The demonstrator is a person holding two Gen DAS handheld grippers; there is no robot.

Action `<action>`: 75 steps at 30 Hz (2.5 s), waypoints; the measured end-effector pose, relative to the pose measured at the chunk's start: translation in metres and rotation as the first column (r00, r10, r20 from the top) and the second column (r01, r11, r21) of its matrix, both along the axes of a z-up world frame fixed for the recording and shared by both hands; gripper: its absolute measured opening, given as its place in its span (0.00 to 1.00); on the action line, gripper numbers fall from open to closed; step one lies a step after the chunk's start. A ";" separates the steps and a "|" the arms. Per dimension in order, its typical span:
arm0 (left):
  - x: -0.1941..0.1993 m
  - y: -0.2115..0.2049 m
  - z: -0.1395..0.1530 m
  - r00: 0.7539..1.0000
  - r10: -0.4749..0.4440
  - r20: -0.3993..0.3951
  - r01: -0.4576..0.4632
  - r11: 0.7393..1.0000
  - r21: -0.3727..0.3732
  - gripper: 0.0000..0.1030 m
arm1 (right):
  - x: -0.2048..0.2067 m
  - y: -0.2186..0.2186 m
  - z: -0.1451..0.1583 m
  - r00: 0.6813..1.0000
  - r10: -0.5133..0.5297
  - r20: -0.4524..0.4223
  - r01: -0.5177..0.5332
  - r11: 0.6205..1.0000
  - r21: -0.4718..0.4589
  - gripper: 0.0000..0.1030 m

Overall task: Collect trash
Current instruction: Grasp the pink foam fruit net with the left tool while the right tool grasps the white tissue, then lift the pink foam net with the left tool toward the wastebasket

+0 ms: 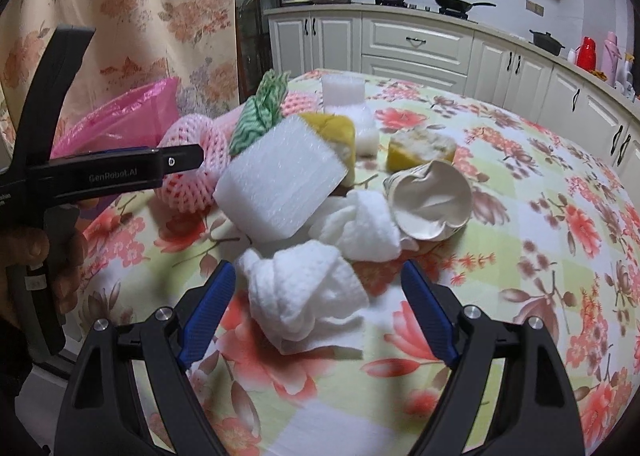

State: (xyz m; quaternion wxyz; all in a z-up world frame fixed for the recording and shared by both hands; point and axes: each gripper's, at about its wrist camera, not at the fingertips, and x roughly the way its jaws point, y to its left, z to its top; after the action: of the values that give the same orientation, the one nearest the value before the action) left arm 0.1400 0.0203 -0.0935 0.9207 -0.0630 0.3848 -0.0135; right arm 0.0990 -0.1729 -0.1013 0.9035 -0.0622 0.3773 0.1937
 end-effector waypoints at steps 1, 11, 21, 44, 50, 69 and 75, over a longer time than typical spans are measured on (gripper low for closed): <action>0.000 0.000 -0.001 1.000 -0.003 -0.003 0.003 1.000 -0.004 0.71 | 0.001 0.001 -0.002 1.000 0.003 -0.009 -0.003 1.000 -0.002 0.71; -0.003 0.001 -0.004 1.000 -0.022 -0.014 0.022 0.999 -0.023 0.47 | 0.006 0.003 -0.008 0.998 0.020 -0.054 -0.019 1.000 0.015 0.32; -0.013 0.001 0.009 1.000 -0.023 0.007 0.023 1.000 -0.017 0.42 | 0.003 -0.004 0.014 1.000 0.014 -0.012 -0.013 0.999 0.050 0.29; -0.027 0.000 0.052 0.994 -0.031 0.100 0.033 0.999 -0.015 0.38 | 0.012 -0.029 0.064 0.995 -0.064 0.082 0.056 0.994 0.093 0.29; -0.028 0.000 0.061 0.992 -0.031 0.121 0.034 0.999 -0.016 0.38 | 0.016 -0.028 0.072 0.993 -0.065 0.094 0.056 0.994 0.098 0.29; -0.042 0.027 0.094 0.979 0.029 0.200 -0.028 1.000 -0.010 0.38 | 0.031 -0.001 0.098 0.990 -0.022 0.137 0.007 0.994 0.111 0.29; -0.050 0.045 0.106 0.971 0.073 0.228 -0.075 0.997 0.000 0.38 | 0.040 0.022 0.112 0.988 0.026 0.155 -0.045 0.991 0.123 0.29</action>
State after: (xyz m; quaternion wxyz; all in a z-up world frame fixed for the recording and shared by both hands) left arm 0.0896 0.0654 0.0120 0.9590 -0.0712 0.2739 0.0152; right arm 0.1390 -0.1507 0.0107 0.9282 -0.0263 0.2928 0.2280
